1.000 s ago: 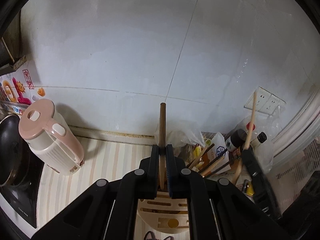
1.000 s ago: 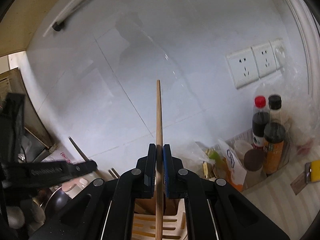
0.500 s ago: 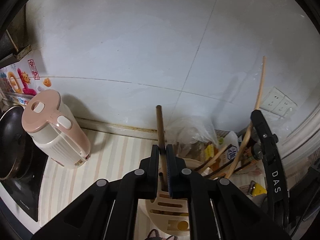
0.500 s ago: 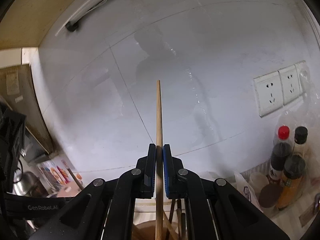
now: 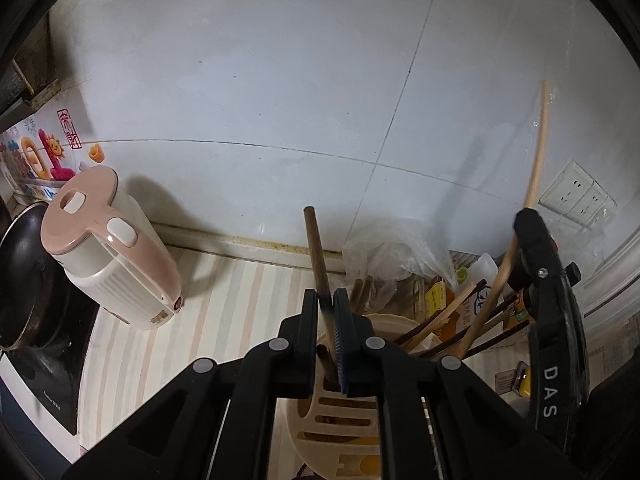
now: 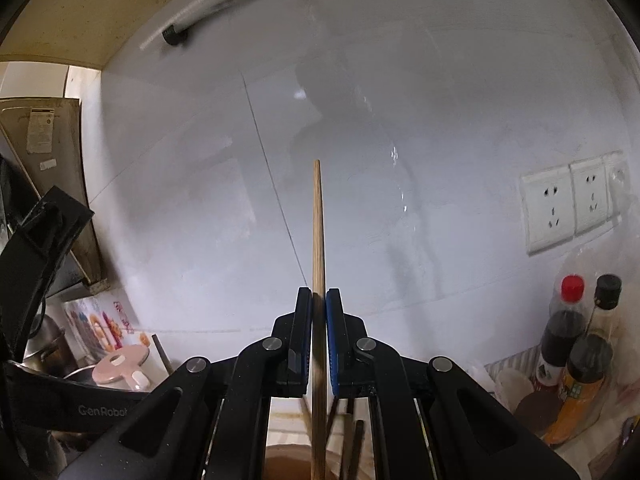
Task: Organize utensils
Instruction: 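Open both tools to release the light chopsticks in the holder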
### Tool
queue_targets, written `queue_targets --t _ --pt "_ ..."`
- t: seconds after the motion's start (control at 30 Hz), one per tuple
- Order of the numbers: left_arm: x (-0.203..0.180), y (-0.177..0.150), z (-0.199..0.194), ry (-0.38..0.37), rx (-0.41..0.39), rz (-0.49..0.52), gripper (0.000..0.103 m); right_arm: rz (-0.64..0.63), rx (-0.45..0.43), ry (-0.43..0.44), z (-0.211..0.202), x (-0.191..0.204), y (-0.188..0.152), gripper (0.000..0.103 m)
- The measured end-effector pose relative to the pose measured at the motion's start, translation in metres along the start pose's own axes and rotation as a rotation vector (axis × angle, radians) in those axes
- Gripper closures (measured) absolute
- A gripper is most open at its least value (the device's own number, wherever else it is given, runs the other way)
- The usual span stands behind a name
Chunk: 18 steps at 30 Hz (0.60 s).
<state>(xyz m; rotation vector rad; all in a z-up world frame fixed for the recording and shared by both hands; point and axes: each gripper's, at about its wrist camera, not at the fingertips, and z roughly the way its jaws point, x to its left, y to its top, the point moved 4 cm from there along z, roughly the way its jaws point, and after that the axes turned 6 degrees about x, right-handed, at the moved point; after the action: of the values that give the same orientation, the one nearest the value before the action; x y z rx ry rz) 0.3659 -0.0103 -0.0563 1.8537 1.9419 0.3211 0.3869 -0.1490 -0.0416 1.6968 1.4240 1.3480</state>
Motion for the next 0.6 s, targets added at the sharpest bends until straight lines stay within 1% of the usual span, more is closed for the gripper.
queue_targets --t 0.1,0.2,0.33,0.47,0.5,0.53,0.57,0.6 --pt "-0.001 0.000 0.000 0.009 -0.005 0.005 0.096 0.017 0.046 0.023 0.006 -0.004 -0.003 0.095" --pt "0.000 0.000 -0.001 -0.002 0.000 -0.008 0.096 0.042 0.096 0.043 0.013 -0.010 -0.007 0.095" --pt "0.000 0.000 -0.004 0.000 -0.008 -0.004 0.096 0.048 0.116 0.059 0.011 -0.013 -0.009 0.095" --pt "0.000 -0.001 -0.010 0.021 -0.011 -0.002 0.095 0.053 0.156 0.066 0.004 -0.015 -0.006 0.095" --pt "0.000 -0.002 -0.013 0.024 -0.007 -0.004 0.094 0.065 0.171 0.056 0.000 -0.017 -0.004 0.085" --pt "0.000 -0.004 -0.017 0.027 -0.008 -0.005 0.094 0.069 0.186 0.031 -0.004 -0.019 -0.002 0.063" --pt "0.000 -0.006 -0.021 0.034 -0.007 -0.005 0.093 0.072 0.195 0.016 -0.007 -0.021 0.000 0.051" --pt "0.000 -0.009 -0.027 0.041 -0.010 -0.004 0.090 0.078 0.204 -0.002 -0.013 -0.023 0.001 0.032"
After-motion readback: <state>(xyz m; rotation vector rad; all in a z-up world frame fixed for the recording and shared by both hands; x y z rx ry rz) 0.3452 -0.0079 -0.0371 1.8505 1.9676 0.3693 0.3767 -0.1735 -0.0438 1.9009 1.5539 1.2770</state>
